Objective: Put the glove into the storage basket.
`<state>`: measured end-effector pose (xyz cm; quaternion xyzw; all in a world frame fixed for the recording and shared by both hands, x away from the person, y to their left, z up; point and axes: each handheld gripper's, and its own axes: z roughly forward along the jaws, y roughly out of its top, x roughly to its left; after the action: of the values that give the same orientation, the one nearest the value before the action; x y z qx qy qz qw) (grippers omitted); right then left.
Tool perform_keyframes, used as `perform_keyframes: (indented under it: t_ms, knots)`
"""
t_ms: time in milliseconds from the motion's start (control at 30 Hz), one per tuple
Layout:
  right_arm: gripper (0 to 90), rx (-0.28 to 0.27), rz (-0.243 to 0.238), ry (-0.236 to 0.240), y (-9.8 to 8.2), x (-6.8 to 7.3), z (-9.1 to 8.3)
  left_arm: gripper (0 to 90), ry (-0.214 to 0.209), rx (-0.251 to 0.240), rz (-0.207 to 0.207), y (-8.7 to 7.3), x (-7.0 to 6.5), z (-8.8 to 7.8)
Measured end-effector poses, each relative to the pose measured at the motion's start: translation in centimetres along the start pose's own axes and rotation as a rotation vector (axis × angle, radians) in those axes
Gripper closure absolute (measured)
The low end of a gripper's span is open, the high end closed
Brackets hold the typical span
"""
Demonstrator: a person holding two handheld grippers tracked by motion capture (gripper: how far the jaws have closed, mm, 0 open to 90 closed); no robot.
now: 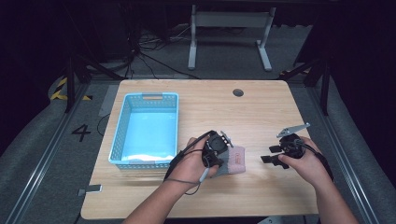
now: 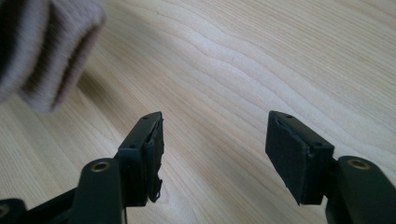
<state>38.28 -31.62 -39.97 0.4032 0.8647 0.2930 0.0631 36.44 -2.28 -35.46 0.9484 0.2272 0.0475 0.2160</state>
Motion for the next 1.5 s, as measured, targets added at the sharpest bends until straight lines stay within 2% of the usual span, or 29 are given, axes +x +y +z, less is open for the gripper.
perform_keyframes:
  t_ms: [233,667,1100,1300,1500]
  knots:
    - [37.7,0.007,-0.023,0.013,1.0,0.2,0.8,72.5,0.010,-0.032,-0.030,-0.9,1.0,-2.3]
    - [38.8,0.011,-0.055,0.018,1.8,0.1,1.6,72.5,0.068,-0.093,-0.103,-3.1,3.7,-6.7]
    - [38.8,0.031,-0.059,0.010,2.0,0.1,2.3,72.5,0.106,-0.129,-0.160,-5.7,6.3,-9.4]
    - [39.0,0.013,-0.062,0.000,1.9,0.0,2.2,72.5,0.125,-0.143,-0.190,-7.4,7.8,-10.6]
    - [37.8,0.022,-0.059,-0.004,1.6,0.0,2.5,72.5,0.148,-0.131,-0.216,-8.8,9.7,-11.6]
